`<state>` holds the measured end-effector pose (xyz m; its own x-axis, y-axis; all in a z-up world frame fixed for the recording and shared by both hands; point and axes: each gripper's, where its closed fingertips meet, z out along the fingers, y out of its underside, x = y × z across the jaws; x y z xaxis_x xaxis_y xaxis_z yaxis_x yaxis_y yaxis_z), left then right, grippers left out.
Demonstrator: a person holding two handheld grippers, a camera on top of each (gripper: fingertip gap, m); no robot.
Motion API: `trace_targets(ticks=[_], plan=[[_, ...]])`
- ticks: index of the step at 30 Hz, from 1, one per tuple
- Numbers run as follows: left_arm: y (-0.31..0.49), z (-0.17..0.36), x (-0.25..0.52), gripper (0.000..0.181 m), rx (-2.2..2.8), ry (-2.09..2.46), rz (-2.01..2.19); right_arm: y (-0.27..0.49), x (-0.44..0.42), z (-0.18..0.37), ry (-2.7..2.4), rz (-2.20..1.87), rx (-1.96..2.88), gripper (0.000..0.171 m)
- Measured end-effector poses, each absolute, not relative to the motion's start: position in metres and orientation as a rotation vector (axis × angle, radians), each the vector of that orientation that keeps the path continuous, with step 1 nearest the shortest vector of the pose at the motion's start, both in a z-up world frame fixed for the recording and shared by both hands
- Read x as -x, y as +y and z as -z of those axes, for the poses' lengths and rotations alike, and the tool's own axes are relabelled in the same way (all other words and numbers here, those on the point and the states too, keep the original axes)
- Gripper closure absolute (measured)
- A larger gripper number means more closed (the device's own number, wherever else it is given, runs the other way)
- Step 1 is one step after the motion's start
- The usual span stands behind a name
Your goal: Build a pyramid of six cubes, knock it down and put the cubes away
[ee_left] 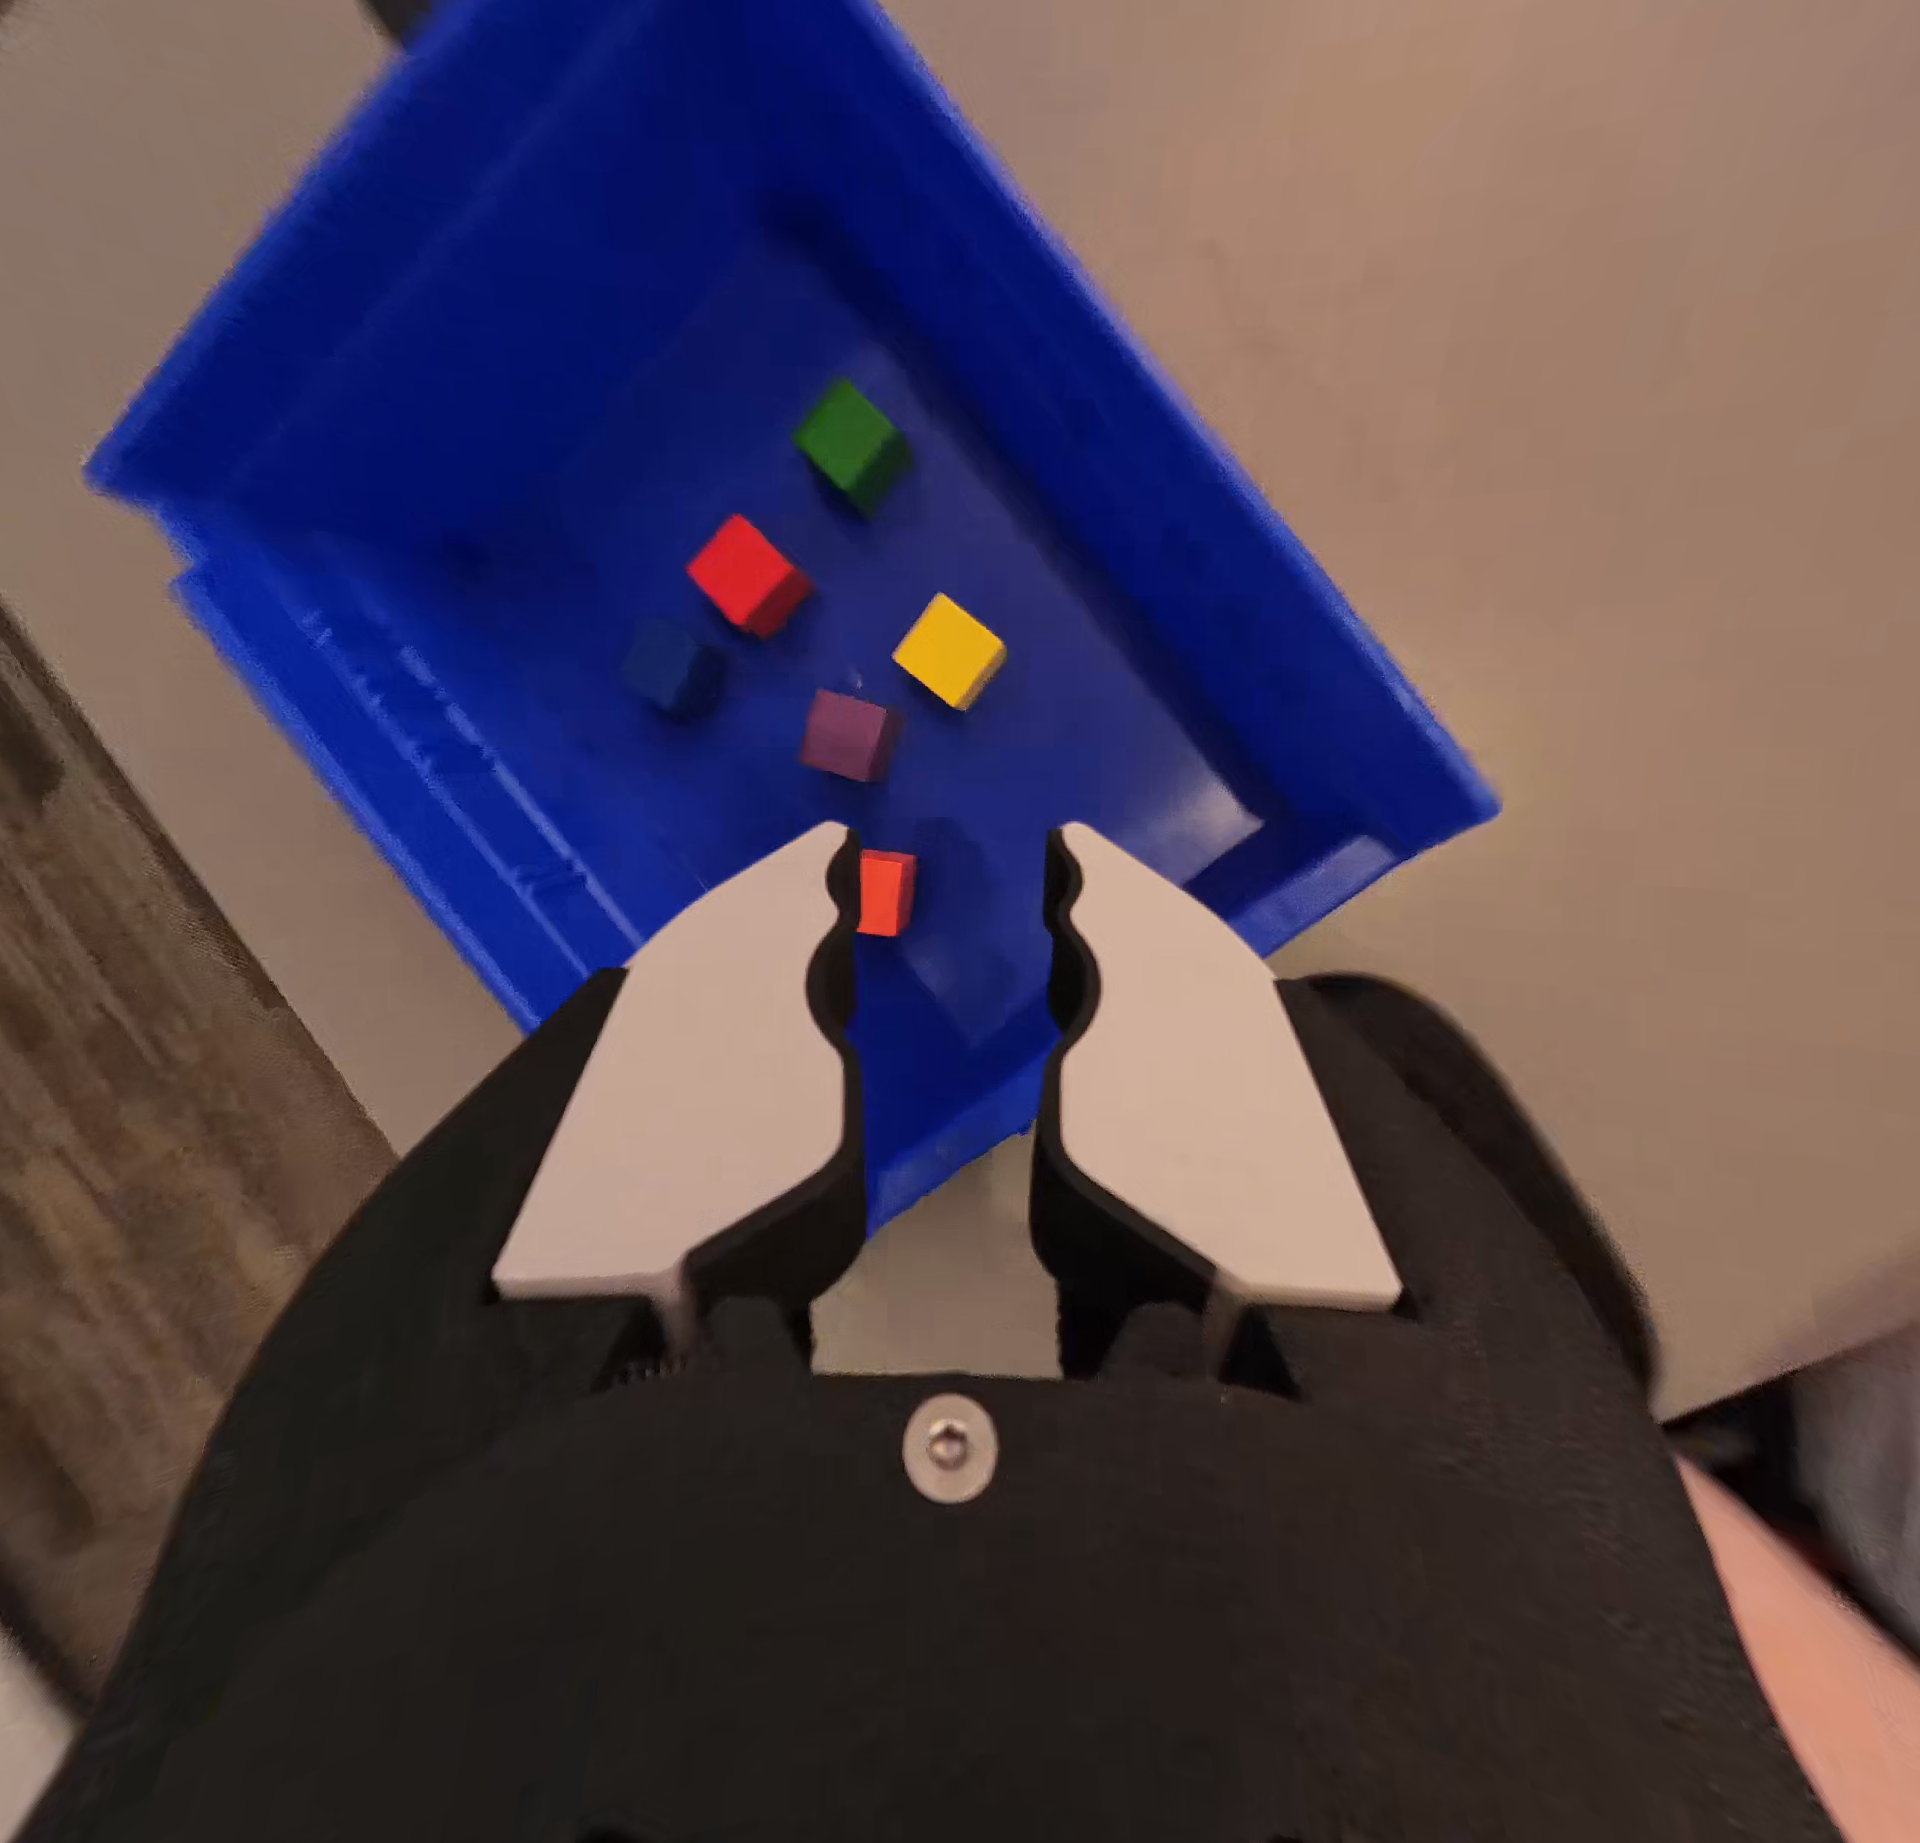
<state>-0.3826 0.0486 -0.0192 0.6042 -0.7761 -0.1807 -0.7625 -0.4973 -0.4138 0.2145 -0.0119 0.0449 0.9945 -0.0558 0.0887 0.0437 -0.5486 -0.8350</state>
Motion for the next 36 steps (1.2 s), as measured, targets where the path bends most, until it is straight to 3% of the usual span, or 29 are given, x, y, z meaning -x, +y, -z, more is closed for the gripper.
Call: trace_targets(ticks=[4,8,16,22,36], plan=[[0.075,0.057,0.359,0.148,2.131,1.621,-0.181,-0.011,-0.110,-0.098,-0.267,-0.258,1.883,0.131],[0.084,0.094,0.344,0.150,2.122,1.763,-0.131,-0.018,-0.059,-0.113,-0.391,-0.504,1.785,0.131],[0.093,0.129,0.352,0.134,2.163,1.854,-0.112,-0.009,-0.069,-0.083,-0.349,-0.702,1.801,0.132],[0.100,0.139,0.360,0.136,2.186,1.852,-0.110,-0.007,-0.077,-0.079,-0.280,-0.906,1.763,0.132],[0.098,0.152,0.360,0.145,2.217,1.872,-0.034,-0.010,-0.075,-0.078,-0.424,-0.708,1.736,0.132]])
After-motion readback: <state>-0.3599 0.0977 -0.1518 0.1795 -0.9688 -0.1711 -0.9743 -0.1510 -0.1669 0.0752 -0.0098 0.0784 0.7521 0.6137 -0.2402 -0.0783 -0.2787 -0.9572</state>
